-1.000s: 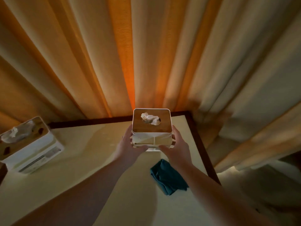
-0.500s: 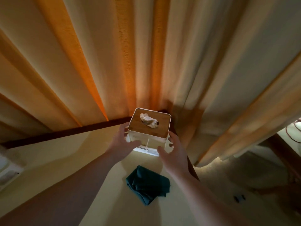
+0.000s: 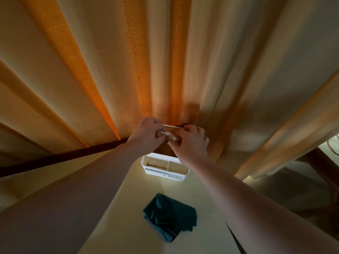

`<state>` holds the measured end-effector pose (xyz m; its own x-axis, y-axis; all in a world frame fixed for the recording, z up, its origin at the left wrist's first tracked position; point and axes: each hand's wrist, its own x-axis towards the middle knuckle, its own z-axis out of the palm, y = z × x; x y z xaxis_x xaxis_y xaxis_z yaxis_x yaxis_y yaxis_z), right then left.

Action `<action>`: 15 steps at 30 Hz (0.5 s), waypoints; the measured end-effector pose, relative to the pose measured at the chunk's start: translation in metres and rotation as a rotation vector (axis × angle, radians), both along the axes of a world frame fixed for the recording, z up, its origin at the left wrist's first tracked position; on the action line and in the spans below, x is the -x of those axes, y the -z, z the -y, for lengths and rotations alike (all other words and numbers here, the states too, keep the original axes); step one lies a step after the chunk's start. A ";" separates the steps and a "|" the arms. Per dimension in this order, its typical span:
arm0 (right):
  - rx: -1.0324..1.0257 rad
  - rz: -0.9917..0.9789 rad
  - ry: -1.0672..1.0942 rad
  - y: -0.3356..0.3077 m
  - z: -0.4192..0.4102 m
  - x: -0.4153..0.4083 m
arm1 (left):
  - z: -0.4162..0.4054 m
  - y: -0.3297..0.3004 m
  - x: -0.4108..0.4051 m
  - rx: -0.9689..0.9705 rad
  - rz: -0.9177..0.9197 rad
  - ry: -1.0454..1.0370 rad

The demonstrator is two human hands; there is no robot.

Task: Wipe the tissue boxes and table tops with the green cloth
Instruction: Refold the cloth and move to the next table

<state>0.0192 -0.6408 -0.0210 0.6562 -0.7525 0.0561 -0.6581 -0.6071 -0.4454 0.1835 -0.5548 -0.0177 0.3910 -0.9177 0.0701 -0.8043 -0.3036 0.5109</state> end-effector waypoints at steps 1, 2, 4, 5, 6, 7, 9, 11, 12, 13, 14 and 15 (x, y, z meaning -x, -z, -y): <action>-0.005 -0.001 0.002 -0.003 0.001 -0.002 | 0.002 -0.001 -0.002 0.004 0.010 0.012; -0.007 -0.004 -0.002 -0.006 0.002 -0.004 | 0.003 -0.003 -0.004 0.010 0.021 0.019; -0.010 -0.017 -0.031 -0.013 0.005 -0.006 | 0.004 -0.006 -0.006 0.019 0.046 0.009; -0.015 -0.018 -0.057 -0.015 0.007 -0.006 | 0.004 -0.007 -0.007 0.032 0.053 -0.002; -0.023 -0.013 -0.085 -0.017 0.010 -0.007 | 0.005 -0.006 -0.009 0.042 0.044 -0.010; -0.038 0.000 -0.109 -0.019 0.013 -0.007 | 0.005 -0.006 -0.012 0.051 0.023 -0.013; -0.098 0.036 -0.120 -0.021 0.020 -0.006 | 0.005 -0.005 -0.018 0.050 -0.054 0.000; -0.172 0.078 -0.094 -0.023 0.025 -0.004 | 0.006 -0.004 -0.023 0.017 -0.109 0.036; -0.202 0.104 -0.076 -0.023 0.028 -0.003 | 0.006 -0.005 -0.024 0.000 -0.119 0.053; -0.223 0.128 -0.062 -0.023 0.030 -0.003 | 0.006 -0.005 -0.024 -0.015 -0.129 0.060; -0.242 0.155 -0.047 -0.023 0.032 -0.002 | 0.006 -0.005 -0.025 -0.024 -0.144 0.055; -0.259 0.185 -0.031 -0.023 0.034 -0.002 | 0.007 -0.005 -0.025 -0.024 -0.163 0.044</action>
<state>0.0215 -0.6747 0.0019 0.6758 -0.7370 -0.0143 -0.5346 -0.4768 -0.6978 0.2087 -0.5623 -0.0130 0.3547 -0.9349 -0.0132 -0.7241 -0.2836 0.6286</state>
